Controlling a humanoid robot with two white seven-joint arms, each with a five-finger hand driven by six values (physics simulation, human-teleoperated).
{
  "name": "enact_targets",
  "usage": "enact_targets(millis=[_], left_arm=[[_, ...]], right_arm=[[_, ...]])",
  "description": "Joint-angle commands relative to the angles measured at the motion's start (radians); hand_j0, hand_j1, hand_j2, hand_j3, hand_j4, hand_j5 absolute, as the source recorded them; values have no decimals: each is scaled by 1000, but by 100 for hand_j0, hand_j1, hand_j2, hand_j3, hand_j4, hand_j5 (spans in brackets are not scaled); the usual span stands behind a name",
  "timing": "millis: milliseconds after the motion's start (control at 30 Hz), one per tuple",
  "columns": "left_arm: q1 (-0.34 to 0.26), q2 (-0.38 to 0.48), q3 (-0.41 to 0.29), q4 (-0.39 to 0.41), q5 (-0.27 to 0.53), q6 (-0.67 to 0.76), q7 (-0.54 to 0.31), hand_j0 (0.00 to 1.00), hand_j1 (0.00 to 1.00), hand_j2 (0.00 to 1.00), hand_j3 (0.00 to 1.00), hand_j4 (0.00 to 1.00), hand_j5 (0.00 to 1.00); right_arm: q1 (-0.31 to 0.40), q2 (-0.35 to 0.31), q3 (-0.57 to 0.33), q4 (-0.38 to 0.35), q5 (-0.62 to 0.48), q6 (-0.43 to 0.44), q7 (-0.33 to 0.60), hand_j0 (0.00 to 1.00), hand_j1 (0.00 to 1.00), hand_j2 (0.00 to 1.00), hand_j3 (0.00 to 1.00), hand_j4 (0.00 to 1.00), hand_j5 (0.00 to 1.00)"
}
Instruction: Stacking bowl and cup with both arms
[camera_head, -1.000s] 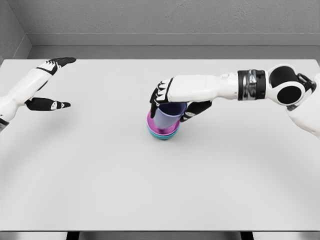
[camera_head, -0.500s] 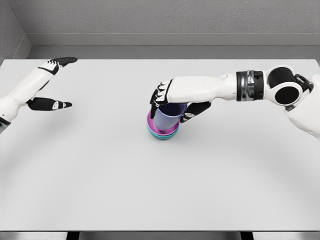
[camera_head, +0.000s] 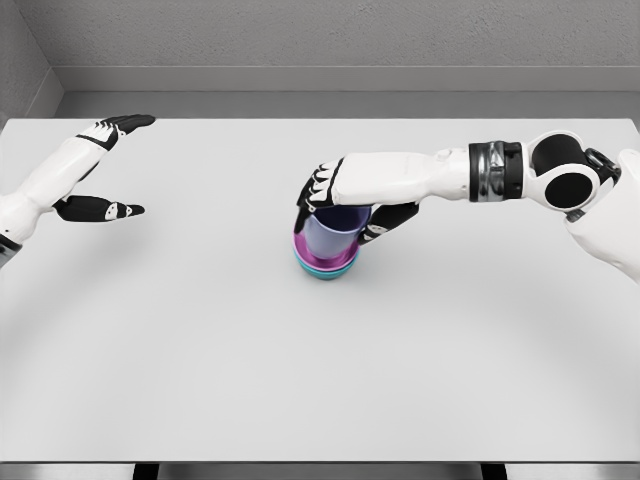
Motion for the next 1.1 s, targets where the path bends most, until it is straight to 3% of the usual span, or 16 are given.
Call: enact_targets(millis=[0, 400, 633, 733, 867, 1067], left_arm=[[0, 1, 0, 0, 7, 1, 0, 100, 100, 100, 100, 100, 100], [0, 1, 0, -5, 7, 1, 0, 100, 100, 100, 100, 100, 100], [0, 1, 0, -3, 7, 1, 0, 100, 100, 100, 100, 100, 100], [0, -5, 2, -2, 7, 1, 2, 100, 100, 100, 100, 100, 100], [0, -5, 2, -3, 7, 1, 0, 100, 100, 100, 100, 100, 100], [0, -8, 2, -2, 7, 1, 0, 100, 100, 100, 100, 100, 100]], right_arm=[[0, 0, -1, 1, -7, 3, -1, 99, 99, 99, 99, 99, 99], [-6, -15, -10, 1, -16, 3, -1, 100, 100, 100, 100, 100, 100], [-3, -142, -93, 7, -25, 3, -1, 100, 100, 100, 100, 100, 100], [66, -202, -202, 97, -22, 3, -1, 100, 100, 100, 100, 100, 100], [74, -219, -214, 168, -22, 3, -1, 100, 100, 100, 100, 100, 100], [74, -219, -214, 174, -21, 3, -1, 100, 100, 100, 100, 100, 100]])
